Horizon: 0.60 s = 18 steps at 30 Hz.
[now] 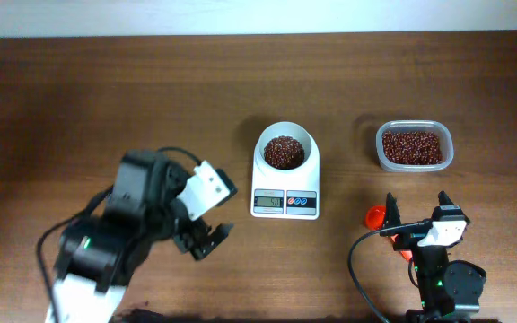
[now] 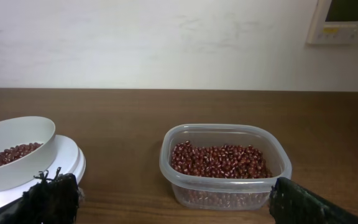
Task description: Scoop and weigh 50g on scale
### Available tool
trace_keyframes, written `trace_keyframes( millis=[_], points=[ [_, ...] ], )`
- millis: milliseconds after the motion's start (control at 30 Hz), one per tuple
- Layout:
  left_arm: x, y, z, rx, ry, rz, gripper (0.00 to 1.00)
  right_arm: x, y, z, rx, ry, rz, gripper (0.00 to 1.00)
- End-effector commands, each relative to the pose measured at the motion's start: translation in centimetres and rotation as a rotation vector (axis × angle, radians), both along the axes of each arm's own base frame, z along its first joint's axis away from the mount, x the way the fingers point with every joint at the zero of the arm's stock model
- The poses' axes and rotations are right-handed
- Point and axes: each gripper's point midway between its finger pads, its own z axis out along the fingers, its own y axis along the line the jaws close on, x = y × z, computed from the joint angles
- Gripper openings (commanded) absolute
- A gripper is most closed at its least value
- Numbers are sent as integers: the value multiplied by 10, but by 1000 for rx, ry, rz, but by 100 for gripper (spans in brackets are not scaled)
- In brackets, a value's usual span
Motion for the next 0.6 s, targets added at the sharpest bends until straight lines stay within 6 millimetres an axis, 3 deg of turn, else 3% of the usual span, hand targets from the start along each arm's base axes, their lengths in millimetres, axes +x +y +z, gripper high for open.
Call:
trace_keyframes(
  millis=[0,167,300,433,567],
  points=[
    [-22,8,9,-40,-88,-2,99,0,-2,-2,-7,0,-11,99],
    [-56,5,12,-187,-204,-40,99,0,-2,-2,-7,0,-11,99],
    [-69,10,7,-321,-278,81,99,0,-2,-2,-7,0,-11,99],
    [-71,13,-4,-452,-310,183,99,0,-2,-2,-7,0,-11,99],
    [-59,14,-16,-484,-416,183,99,0,-2,-2,-7,0,-11,99]
  ],
)
